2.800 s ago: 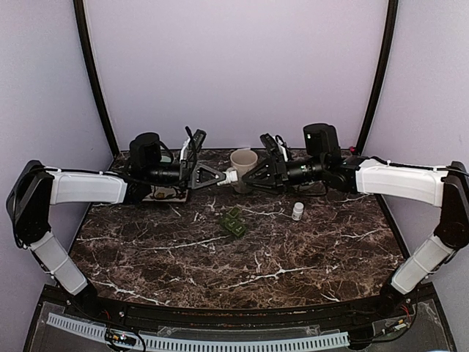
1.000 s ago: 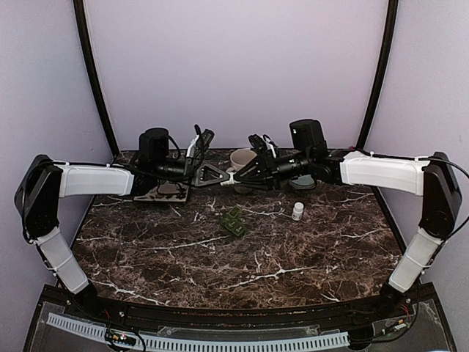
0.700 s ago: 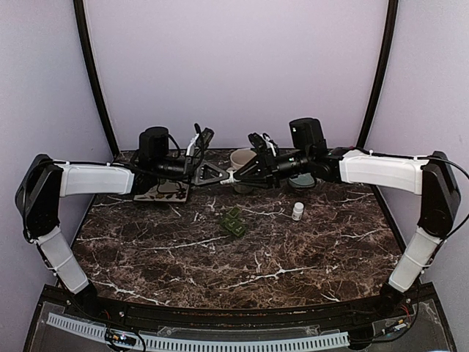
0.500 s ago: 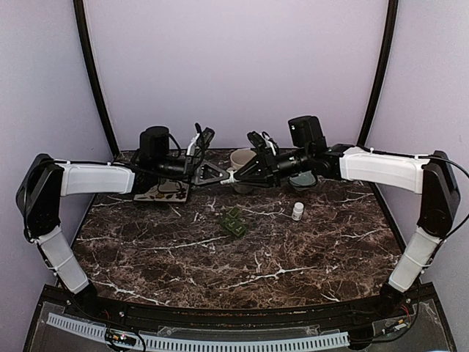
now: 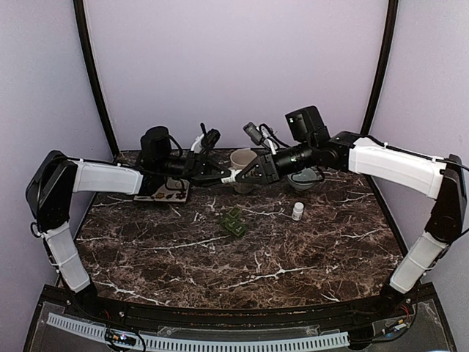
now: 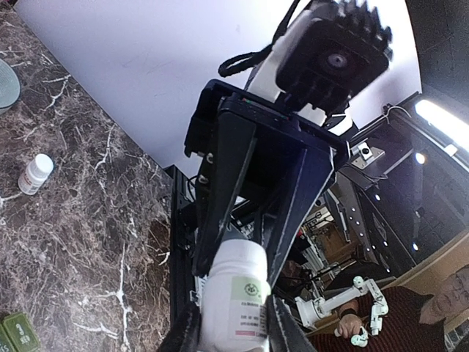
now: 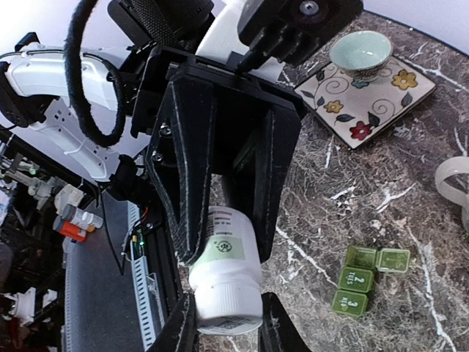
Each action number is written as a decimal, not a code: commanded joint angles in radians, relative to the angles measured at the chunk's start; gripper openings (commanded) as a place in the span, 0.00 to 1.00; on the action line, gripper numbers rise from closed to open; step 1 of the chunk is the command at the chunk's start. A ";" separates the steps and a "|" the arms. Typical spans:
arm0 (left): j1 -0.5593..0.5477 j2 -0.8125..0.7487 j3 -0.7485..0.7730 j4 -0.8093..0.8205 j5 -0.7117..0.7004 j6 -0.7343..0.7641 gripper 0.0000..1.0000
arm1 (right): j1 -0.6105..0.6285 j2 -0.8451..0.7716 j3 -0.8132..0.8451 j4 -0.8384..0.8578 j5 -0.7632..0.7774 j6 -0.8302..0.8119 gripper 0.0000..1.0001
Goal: Sort the pills into containers
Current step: Unscrew the lid of the pill bottle.
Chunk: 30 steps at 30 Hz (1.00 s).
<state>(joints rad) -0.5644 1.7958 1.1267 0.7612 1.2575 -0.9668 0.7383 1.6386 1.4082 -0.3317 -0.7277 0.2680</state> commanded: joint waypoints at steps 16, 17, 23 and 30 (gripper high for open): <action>-0.009 0.130 0.039 0.794 0.108 -0.695 0.07 | 0.122 -0.174 -0.148 0.144 0.489 -0.299 0.00; -0.010 0.134 0.042 0.806 0.110 -0.707 0.07 | 0.125 -0.179 -0.157 0.151 0.503 -0.307 0.00; -0.017 0.132 0.038 0.817 0.121 -0.717 0.06 | 0.145 -0.206 -0.195 0.197 0.573 -0.339 0.02; -0.024 0.134 0.038 0.797 0.134 -0.702 0.06 | 0.147 -0.204 -0.174 0.167 0.570 -0.334 0.25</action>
<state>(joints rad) -0.5758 1.9614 1.1439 1.4948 1.3437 -1.6615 0.9009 1.4471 1.2282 -0.1604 -0.2638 -0.0528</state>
